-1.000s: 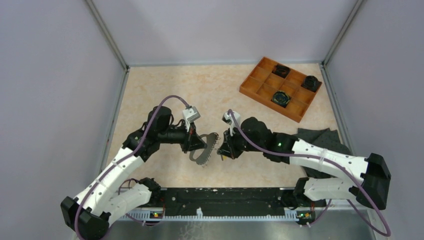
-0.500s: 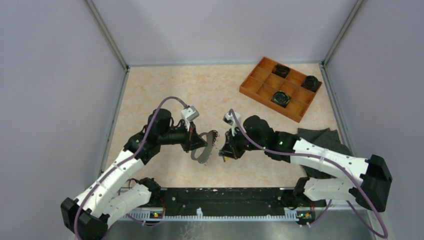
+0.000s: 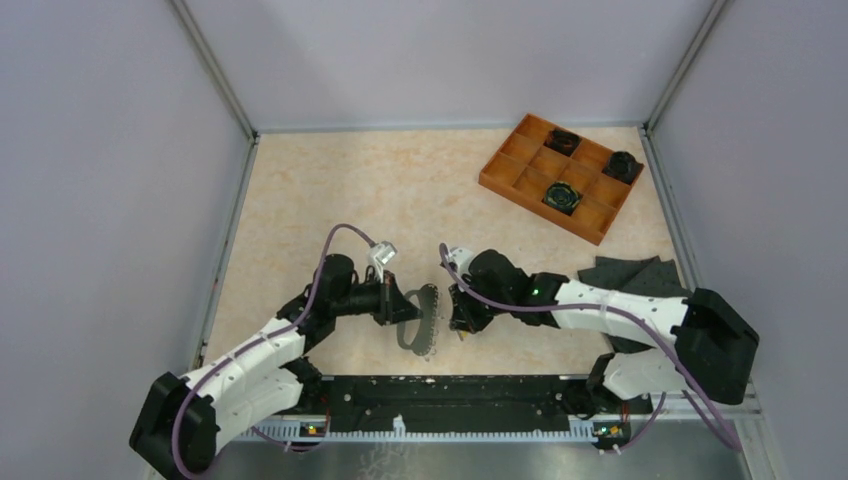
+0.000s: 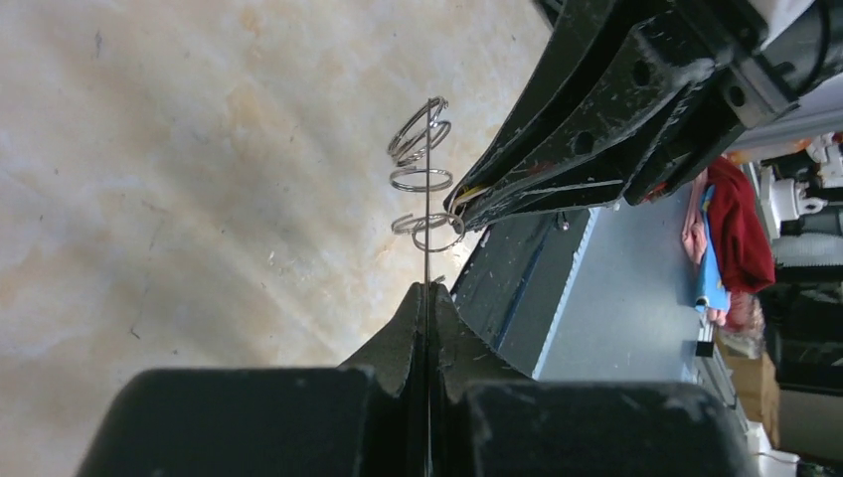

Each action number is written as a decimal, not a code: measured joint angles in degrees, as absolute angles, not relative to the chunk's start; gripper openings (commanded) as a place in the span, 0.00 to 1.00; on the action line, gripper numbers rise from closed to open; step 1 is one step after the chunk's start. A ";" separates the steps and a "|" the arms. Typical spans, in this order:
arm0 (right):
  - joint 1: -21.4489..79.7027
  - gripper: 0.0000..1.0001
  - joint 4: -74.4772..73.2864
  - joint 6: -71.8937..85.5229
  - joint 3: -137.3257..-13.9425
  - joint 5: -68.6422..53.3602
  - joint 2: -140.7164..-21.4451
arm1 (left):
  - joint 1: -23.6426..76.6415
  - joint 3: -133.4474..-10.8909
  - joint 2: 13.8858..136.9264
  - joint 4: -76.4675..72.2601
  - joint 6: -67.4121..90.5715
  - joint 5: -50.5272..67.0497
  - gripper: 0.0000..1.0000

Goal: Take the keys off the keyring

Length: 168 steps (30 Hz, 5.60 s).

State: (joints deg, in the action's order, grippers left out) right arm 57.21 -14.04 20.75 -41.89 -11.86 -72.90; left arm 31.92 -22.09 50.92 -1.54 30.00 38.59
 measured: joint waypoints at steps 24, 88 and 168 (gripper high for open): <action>70.46 0.00 -16.80 0.54 -44.34 15.53 -73.80 | 31.90 -11.07 40.27 -16.21 38.35 29.52 0.38; 101.30 0.00 -31.00 -26.11 -58.63 30.48 -56.07 | 45.60 -18.81 56.66 -58.13 41.87 56.38 0.35; 100.66 0.00 -45.01 -25.32 -60.90 38.04 -59.24 | 51.05 -21.43 55.66 -40.03 60.07 35.83 0.00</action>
